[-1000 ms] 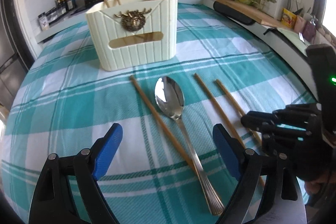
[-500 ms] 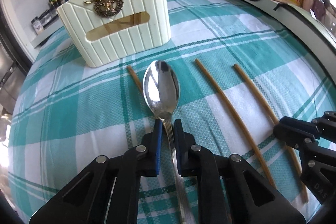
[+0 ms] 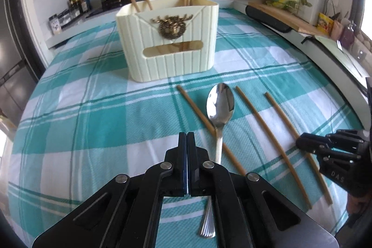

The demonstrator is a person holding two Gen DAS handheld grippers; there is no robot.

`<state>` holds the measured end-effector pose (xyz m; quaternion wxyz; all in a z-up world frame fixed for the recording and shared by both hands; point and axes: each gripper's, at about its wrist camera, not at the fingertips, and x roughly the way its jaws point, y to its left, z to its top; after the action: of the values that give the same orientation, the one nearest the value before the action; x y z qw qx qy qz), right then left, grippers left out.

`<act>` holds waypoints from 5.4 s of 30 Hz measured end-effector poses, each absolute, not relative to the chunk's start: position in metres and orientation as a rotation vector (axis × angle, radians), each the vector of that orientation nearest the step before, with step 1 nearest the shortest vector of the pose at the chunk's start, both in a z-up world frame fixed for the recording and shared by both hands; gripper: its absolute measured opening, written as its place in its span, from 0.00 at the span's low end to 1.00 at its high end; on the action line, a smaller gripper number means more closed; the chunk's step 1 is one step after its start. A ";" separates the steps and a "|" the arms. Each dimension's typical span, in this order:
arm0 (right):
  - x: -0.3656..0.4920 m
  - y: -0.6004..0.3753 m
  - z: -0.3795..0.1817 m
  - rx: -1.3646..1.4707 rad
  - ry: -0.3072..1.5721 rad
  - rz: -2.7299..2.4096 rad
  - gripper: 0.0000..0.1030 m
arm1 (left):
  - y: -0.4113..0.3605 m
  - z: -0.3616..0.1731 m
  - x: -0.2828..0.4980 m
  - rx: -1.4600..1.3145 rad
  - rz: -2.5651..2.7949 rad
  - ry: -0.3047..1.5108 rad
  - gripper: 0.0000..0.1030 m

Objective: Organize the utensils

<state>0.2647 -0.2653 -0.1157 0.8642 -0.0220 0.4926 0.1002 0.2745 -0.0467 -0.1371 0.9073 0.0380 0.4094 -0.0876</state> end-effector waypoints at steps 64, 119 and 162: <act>0.362 -0.242 -0.118 -0.114 1.151 0.273 0.06 | -0.002 -0.170 0.323 0.089 -0.228 0.972 0.40; 0.337 -0.213 0.168 -0.036 0.393 0.358 0.06 | 0.046 0.102 0.359 -0.178 -0.238 0.446 0.40; 0.409 -0.217 0.056 -0.163 0.806 0.354 0.49 | 0.037 -0.043 0.365 -0.017 -0.112 0.818 0.85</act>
<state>0.4092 -0.2174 0.0561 0.9014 -0.0787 0.3898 0.1713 0.3646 0.0375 -0.0425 0.9160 -0.0085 0.3975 -0.0542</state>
